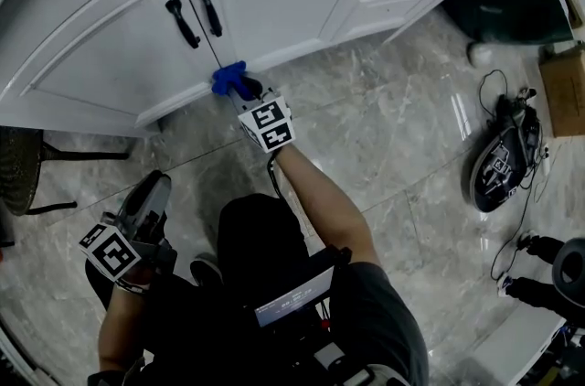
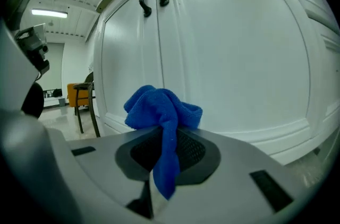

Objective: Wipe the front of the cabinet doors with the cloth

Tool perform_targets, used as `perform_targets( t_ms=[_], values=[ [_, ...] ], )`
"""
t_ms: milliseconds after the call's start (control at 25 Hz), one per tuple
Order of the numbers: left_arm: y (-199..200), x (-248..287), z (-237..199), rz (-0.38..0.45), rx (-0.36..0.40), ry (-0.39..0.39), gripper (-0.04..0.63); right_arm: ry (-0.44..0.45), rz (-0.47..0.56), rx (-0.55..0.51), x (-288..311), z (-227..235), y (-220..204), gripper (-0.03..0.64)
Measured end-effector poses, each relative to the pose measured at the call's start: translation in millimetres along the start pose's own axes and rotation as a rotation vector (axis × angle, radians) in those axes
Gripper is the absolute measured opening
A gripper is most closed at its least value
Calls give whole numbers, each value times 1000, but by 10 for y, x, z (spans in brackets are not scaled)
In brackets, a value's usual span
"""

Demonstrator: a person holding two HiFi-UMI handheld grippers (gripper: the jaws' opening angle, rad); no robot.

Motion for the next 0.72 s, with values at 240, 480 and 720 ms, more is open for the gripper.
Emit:
perform_targets(
  t_ms=[240,480,720],
  values=[
    [-44,71,2,-9,-2,4,132,-33,-25,-42,-127,286,-44,57],
    [-104,138,25,-26,1,11,132,-94,-32,-59,-316,724,-74,57],
    [-121,167,12,-33,6,26,132,-154,-38,-71,-522,1133,-60,57]
  ],
)
Point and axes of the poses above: the fingertips, and each gripper's own axes: x forward along the fingers, z to its right, y out of its top, the point moved 6 cm from there along -x, backward along the fingers, and after that the axes turned 14 degrees about z, right-handed, at the moved point
